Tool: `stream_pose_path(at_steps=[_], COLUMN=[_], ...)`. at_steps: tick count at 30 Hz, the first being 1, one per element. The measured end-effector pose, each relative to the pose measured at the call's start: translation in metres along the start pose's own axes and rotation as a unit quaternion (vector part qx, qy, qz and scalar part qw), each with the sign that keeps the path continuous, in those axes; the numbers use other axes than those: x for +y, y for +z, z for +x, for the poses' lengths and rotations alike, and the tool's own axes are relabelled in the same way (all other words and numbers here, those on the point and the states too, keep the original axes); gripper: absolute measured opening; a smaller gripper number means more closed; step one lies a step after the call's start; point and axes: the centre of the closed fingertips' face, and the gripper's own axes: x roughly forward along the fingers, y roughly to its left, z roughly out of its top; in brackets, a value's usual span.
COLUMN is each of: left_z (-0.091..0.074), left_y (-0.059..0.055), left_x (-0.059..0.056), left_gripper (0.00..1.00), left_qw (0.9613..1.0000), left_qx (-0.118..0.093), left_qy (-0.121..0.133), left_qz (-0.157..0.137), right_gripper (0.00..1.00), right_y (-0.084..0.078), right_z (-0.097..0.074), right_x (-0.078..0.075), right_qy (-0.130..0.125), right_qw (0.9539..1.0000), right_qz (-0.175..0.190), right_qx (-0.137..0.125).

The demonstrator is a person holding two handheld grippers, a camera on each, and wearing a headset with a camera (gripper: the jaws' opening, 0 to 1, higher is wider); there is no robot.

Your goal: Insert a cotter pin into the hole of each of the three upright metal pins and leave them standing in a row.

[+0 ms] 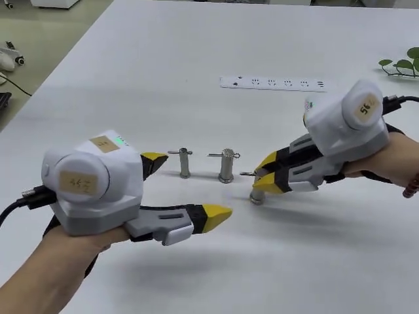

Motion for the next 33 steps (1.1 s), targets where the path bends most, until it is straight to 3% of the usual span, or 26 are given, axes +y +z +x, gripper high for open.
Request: stream_pose_path(at_steps=[10, 14, 20, 33], left_z=[-0.003, -0.005, -0.005, -0.005], left_y=[0.003, 0.009, 0.006, -0.002], left_x=[0.008, 0.01, 0.014, 0.018], left_gripper=[0.9, 0.94, 0.98, 0.96], left_qw=[0.9997, 0.999, 0.9991, 0.9992], left_qx=[-0.016, -0.037, -0.031, -0.02], left_qy=[0.009, 0.011, 0.02, 0.021], left_qz=[-0.015, -0.024, -0.023, -0.026], right_gripper=[0.08, 0.08, 0.08, 0.08], right_y=[-0.003, -0.004, -0.006, -0.01], right_z=[-0.005, -0.005, -0.004, -0.001], right_x=[-0.015, -0.021, -0.031, -0.041], right_qy=[-0.009, -0.014, -0.021, -0.011], right_qw=[1.0, 0.9999, 0.9998, 0.9999], right_qz=[0.0, 0.004, 0.006, 0.002], right_qx=[0.002, 0.0, -0.002, -0.005])
